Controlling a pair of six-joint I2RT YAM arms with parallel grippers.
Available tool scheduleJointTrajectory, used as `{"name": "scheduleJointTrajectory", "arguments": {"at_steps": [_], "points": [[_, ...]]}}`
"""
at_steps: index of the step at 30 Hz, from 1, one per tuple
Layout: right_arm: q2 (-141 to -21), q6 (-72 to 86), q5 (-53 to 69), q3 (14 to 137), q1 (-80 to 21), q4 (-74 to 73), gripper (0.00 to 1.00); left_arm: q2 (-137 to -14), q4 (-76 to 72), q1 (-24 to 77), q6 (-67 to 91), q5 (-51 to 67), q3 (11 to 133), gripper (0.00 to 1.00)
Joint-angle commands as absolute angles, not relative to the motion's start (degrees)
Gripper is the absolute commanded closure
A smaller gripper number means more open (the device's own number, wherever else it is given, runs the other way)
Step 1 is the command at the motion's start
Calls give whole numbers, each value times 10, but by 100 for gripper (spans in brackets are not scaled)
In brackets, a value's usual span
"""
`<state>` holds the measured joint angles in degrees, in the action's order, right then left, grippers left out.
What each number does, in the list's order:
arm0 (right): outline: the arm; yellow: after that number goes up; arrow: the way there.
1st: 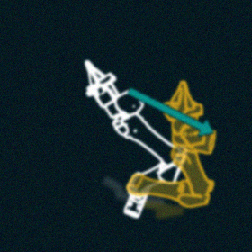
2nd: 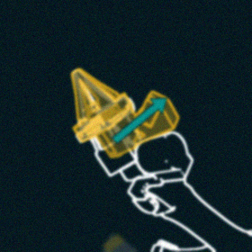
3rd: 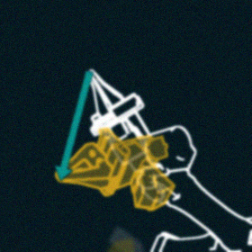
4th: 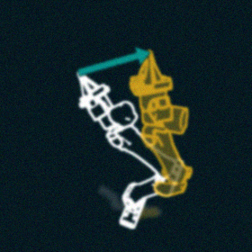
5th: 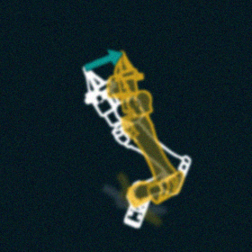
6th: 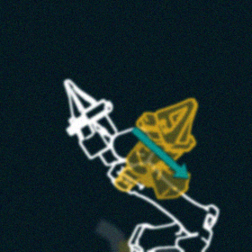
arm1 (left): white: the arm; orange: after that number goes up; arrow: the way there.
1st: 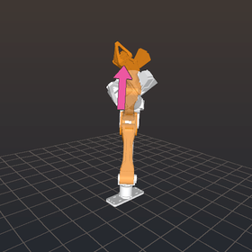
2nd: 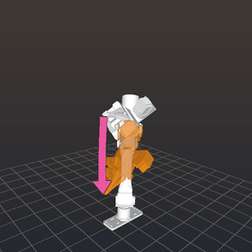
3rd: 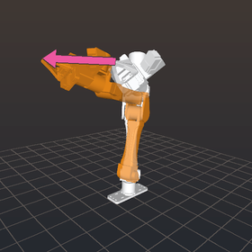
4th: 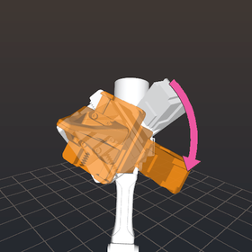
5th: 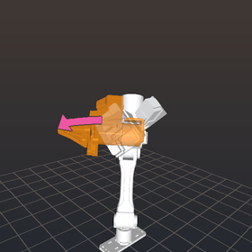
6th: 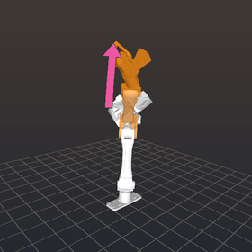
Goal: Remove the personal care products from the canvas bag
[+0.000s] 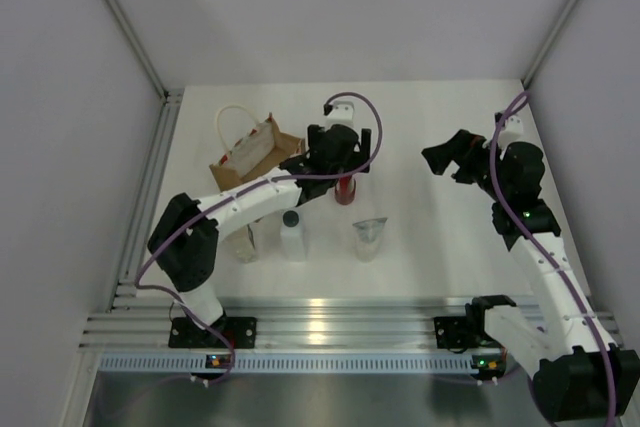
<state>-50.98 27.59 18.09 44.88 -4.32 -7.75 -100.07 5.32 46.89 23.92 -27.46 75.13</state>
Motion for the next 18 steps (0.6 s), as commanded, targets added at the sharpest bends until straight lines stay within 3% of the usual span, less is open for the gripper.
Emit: {"name": "scheduleJointTrajectory", "arguments": {"at_steps": [1,8,18], "points": [[-502,271,182,458,-33,-62,1,-933,77,474,216,-268,807,2],[-487,230,147,472,-29,-89,1,-865,142,479,201,-269,851,2],[-458,137,56,562,-31,-282,1,-840,398,426,290,-447,969,2]]}}
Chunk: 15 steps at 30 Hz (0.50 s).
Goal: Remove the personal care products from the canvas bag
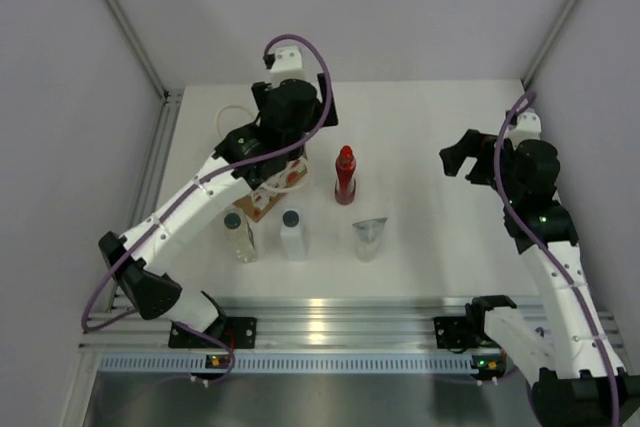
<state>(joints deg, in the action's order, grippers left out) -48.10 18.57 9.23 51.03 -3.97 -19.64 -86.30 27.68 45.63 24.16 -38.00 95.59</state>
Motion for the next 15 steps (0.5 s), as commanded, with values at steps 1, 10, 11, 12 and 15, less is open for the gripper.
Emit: {"name": "scheduleJointTrajectory", "arguments": {"at_steps": [1,10,11,12,15], "points": [[-452,127,25,578,-35,-299,1,-816,431,385,323,-417,949,2],[-391,128,-74,576,-104,-348,1,-646,515,296,340,-457,789,2],[-383,127,-83,571,-115,-349,1,-633,523,296,337,-466,778,2],[-364,124,-93,566,-122,-349,1,-621,528,295,331,-467,765,2],[-331,114,-155,545,-160,-348,0,-556,529,296,299,-485,704,2]]}}
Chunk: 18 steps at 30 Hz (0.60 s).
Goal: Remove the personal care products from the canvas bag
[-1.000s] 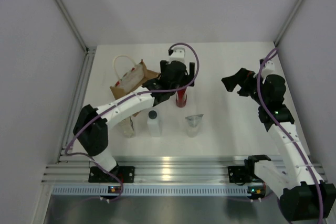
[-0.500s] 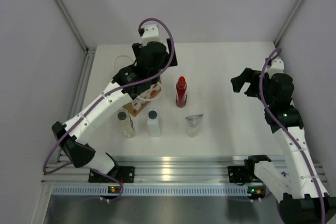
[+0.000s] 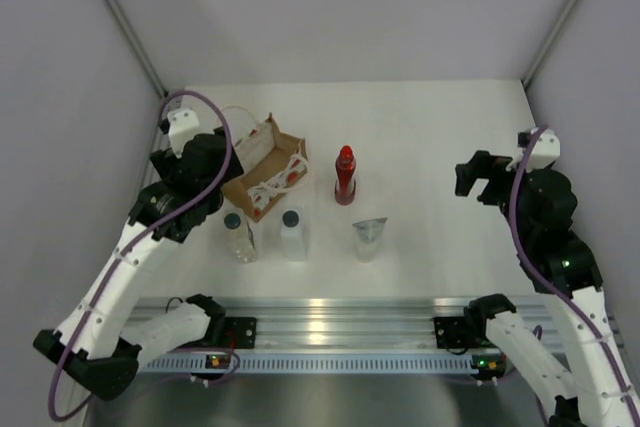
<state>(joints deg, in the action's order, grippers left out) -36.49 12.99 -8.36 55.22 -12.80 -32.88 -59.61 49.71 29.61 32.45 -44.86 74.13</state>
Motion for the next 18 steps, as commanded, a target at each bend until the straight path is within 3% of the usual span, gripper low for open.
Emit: {"name": "scheduleJointTrajectory", "arguments": {"at_steps": [1,10,18], "points": [[-326,110,-179,541,-169,-349,0,-524,529,296,291,-495,691,2],[-281,108,-208,507,-197,-355,0,-386,526,296,330,-554,593,2],[-256,114,-219,484,-196,-355,1,-370,512,296,351,-563,550,2]]}}
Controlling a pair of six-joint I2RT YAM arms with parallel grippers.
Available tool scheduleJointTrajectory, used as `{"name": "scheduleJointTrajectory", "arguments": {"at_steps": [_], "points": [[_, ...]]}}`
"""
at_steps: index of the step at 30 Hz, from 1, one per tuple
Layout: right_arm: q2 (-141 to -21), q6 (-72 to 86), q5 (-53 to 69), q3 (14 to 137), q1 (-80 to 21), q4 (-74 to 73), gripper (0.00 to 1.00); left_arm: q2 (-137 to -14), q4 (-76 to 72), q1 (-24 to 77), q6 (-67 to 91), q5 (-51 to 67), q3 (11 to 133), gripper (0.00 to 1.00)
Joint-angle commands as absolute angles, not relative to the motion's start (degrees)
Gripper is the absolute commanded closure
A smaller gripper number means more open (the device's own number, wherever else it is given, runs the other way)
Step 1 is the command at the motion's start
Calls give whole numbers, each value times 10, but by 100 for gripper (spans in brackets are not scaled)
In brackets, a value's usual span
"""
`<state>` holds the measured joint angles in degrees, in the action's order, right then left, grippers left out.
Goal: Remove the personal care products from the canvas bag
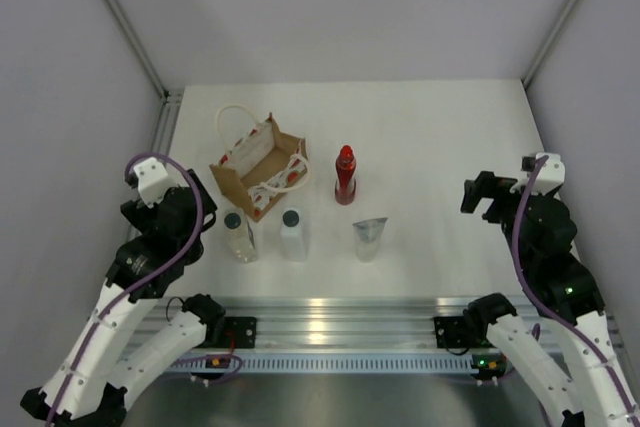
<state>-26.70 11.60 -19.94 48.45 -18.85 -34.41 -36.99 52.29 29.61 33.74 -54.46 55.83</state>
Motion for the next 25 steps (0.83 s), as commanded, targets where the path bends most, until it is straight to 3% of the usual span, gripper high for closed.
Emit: {"name": "scheduleJointTrajectory", "arguments": {"at_steps": [1,25], "points": [[-255,113,-221,482,-196,-354,0,-368,512,296,353,-564,549,2],[-301,105,-220,476,-196,-325,0,-374,466,286,320,-516,527,2]]}}
